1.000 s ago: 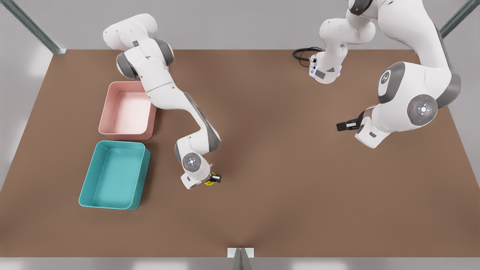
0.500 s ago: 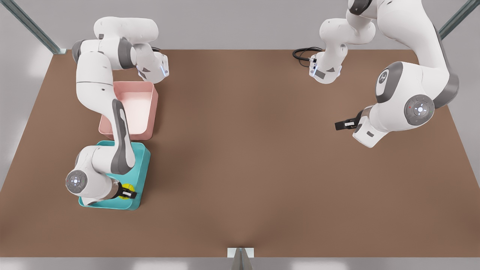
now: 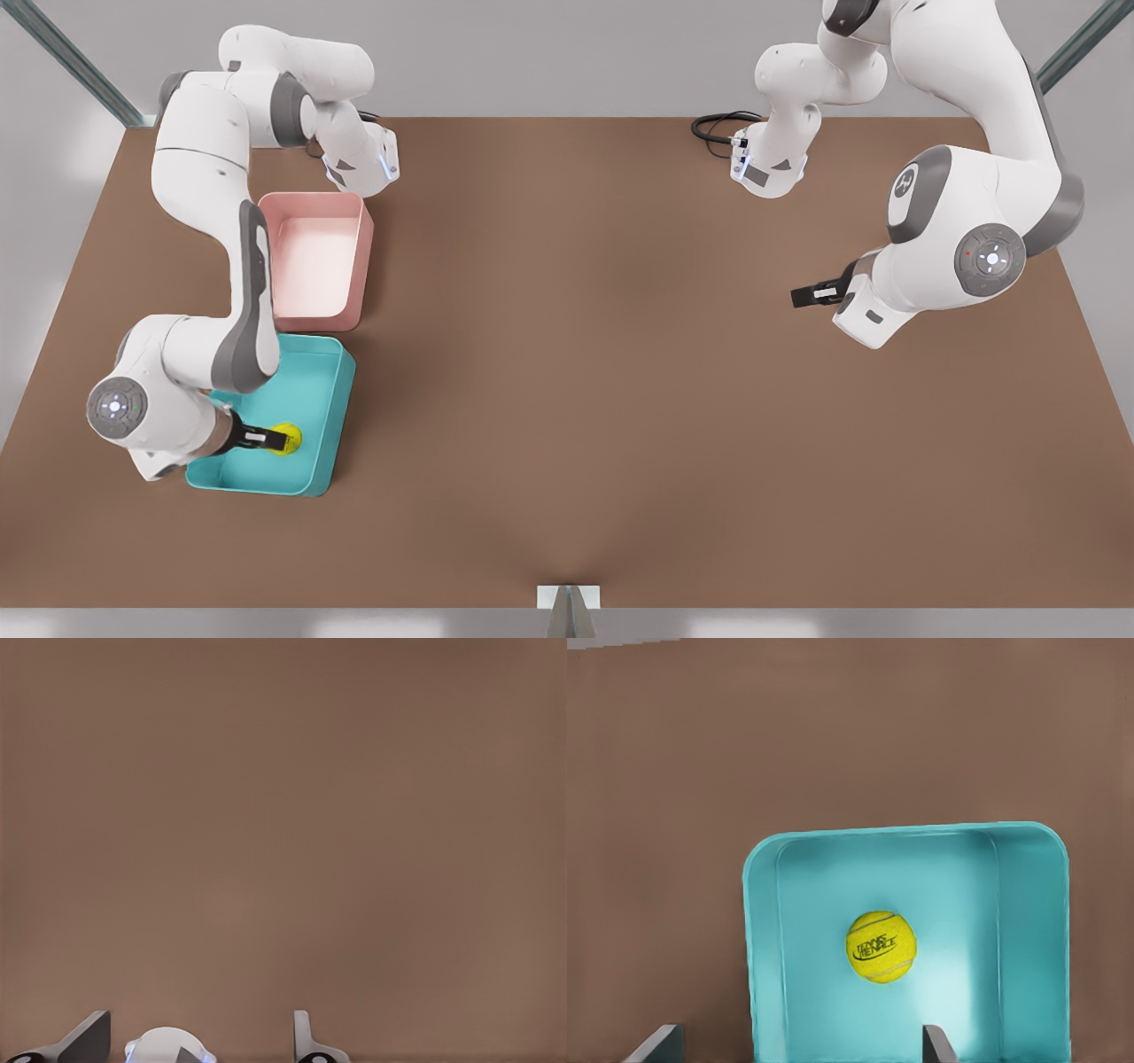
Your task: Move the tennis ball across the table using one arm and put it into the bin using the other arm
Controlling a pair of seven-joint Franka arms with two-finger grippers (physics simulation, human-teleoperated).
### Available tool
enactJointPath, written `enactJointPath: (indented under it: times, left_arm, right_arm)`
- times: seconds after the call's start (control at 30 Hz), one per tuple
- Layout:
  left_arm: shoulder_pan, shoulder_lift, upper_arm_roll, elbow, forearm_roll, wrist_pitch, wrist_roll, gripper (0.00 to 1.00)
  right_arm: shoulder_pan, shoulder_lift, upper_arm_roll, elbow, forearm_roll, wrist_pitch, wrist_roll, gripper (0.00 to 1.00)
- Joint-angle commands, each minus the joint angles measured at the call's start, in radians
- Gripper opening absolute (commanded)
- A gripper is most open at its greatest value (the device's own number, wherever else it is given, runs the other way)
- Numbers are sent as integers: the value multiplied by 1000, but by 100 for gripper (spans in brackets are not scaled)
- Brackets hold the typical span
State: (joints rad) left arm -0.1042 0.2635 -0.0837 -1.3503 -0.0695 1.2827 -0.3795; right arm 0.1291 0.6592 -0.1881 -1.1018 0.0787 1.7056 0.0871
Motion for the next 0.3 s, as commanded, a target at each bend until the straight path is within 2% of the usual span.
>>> enactJointPath:
  times: [0.0,0.07,0.17,0.27]
  left_arm:
    - [0,-1,-1,0,1,-2,1,100]
    - [0,-1,1,0,2,-2,1,100]
    - [0,-1,-1,0,5,1,-2,100]
    - [0,-1,-1,0,5,3,-2,100]
  right_arm:
    - [4,-102,-1,23,-8,-354,125,100]
    - [0,-242,16,10,-13,-497,126,100]
    - [-123,-484,151,-202,-33,-489,126,100]
    - [-138,-517,160,-247,-33,-469,118,100]
